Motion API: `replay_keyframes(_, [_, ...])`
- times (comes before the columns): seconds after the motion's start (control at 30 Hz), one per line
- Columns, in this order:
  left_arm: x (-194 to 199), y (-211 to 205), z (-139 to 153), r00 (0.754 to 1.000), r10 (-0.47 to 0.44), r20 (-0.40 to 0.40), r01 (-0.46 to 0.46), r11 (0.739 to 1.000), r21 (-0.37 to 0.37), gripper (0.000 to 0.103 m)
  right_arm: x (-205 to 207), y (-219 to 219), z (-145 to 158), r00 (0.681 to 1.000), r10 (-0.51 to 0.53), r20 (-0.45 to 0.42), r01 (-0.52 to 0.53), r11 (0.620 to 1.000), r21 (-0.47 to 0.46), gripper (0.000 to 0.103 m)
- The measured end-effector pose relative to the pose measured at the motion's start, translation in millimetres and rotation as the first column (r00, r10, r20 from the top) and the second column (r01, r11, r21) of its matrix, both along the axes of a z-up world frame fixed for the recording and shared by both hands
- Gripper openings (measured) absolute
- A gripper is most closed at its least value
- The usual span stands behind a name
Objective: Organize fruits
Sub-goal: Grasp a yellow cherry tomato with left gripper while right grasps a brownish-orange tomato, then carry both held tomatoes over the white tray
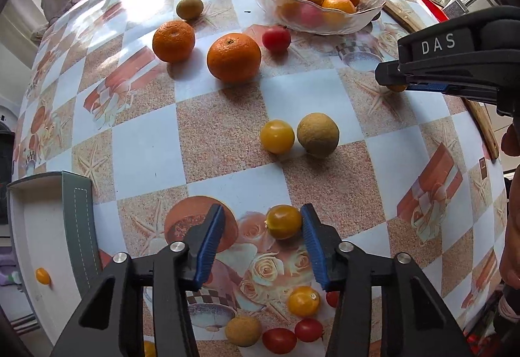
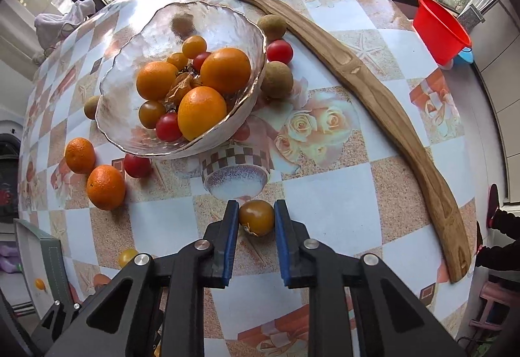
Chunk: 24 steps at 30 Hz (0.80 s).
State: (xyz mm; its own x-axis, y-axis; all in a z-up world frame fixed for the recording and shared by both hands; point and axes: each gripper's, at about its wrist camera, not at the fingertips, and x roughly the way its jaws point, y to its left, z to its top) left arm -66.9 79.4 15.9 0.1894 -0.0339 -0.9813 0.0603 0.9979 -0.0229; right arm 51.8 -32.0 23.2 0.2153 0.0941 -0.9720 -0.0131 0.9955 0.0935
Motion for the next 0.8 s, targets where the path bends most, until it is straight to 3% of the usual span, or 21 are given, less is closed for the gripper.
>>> replay_keyframes(0.03, [0, 0, 1, 1.000, -0.009, 0.003, 0.009, 1.000, -0.017, 0.031, -2, -1, 1, 1.000, -0.004, 0.000, 0.004, 1.000, 0.008, 0.024])
replay_keyframes(0.1, [-2, 0, 4, 1.000, -0.021, -0.005, 0.020, 0.998, -0.062, 0.023, -8, -6, 4, 1.000, -0.011, -0.001, 0.011, 1.000, 0.022, 0.024])
replay_keyframes(0.4, [-18, 16, 24, 0.999, -0.034, -0.010, 0.032, 0.987, -0.160, 0.023, -54, -28, 20, 0.999, -0.036, -0.015, 0.037, 0.997, 0.075, 0.024])
replay_keyframes(0.8, [-32, 47, 49, 0.998, -0.050, 0.030, 0.055, 0.985, -0.166, 0.023, -114, -23, 40, 0.998, -0.021, -0.052, 0.026, 0.994, 0.105, 0.024])
